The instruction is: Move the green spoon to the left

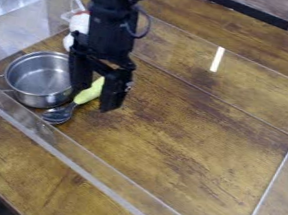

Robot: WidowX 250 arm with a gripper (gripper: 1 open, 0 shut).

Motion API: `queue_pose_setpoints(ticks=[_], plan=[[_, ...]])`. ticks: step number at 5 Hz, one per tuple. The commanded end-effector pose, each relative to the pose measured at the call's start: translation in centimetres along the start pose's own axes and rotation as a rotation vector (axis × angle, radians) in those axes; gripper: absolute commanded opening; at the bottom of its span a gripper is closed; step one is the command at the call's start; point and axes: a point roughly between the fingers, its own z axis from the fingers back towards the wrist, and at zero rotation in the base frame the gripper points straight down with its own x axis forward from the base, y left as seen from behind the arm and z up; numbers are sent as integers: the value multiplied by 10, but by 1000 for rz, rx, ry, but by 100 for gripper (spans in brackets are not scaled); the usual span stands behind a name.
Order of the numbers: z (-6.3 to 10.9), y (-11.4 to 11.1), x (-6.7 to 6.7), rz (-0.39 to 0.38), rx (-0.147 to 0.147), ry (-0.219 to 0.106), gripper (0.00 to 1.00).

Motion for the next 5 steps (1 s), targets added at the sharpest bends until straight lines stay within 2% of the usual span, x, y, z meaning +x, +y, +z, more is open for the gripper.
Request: queue_pose_setpoints(ticks=[1, 2, 3, 4, 5], plan=[[12, 20, 13, -25, 15, -59, 100], [2, 22, 19, -50, 9, -55, 100], [-6, 22, 25, -77, 5, -57, 0], [-3, 23, 30, -26, -4, -60, 0], [3, 20, 34, 40, -50, -74, 0]])
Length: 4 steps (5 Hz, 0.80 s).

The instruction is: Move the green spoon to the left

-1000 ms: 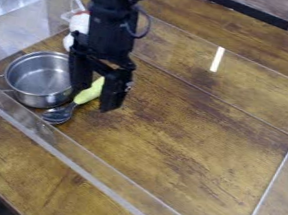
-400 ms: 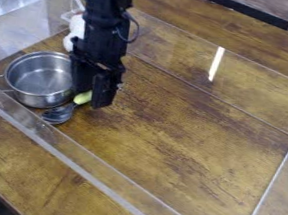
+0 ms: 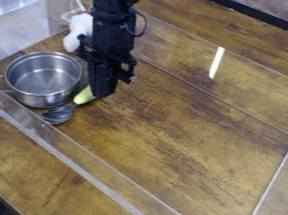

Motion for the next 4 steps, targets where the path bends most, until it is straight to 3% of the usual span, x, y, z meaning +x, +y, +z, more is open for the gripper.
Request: queue_pose_setpoints(ticks=[1, 2, 3, 4], plan=[[10, 13, 11, -28, -26, -54, 100], [6, 20, 15, -64, -40, -55, 0], [3, 24, 19, -99, -53, -50, 0], [6, 21, 15, -16, -80, -63, 0]])
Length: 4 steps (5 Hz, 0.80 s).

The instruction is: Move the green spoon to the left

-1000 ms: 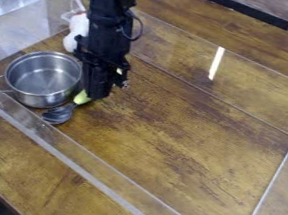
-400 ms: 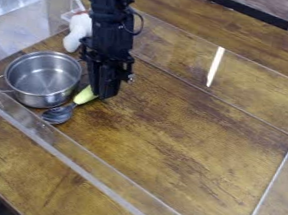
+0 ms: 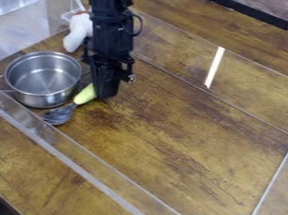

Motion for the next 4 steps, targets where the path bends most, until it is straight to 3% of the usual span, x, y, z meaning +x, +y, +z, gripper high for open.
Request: queue_pose_setpoints(ticks=[1, 3, 4], plan=[[26, 0, -3, 81, 3, -81, 0], [45, -2, 4, 68, -7, -90, 0], [46, 2, 0, 13, -1, -72, 100]])
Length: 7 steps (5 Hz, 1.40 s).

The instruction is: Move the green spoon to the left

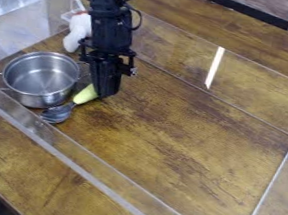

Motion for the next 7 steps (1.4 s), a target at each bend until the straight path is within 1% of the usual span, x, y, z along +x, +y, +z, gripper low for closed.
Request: queue_pose_setpoints(ticks=[1, 2, 4, 5, 6, 7], plan=[[39, 8, 1, -59, 51, -88, 0], [30, 8, 0, -54, 44, -86, 0], [67, 10, -4, -80, 14, -124, 0], [88, 12, -7, -89, -14, -151, 0], [100, 10, -16, -56, -45, -172, 0], [105, 7, -25, -24, -72, -178, 0]])
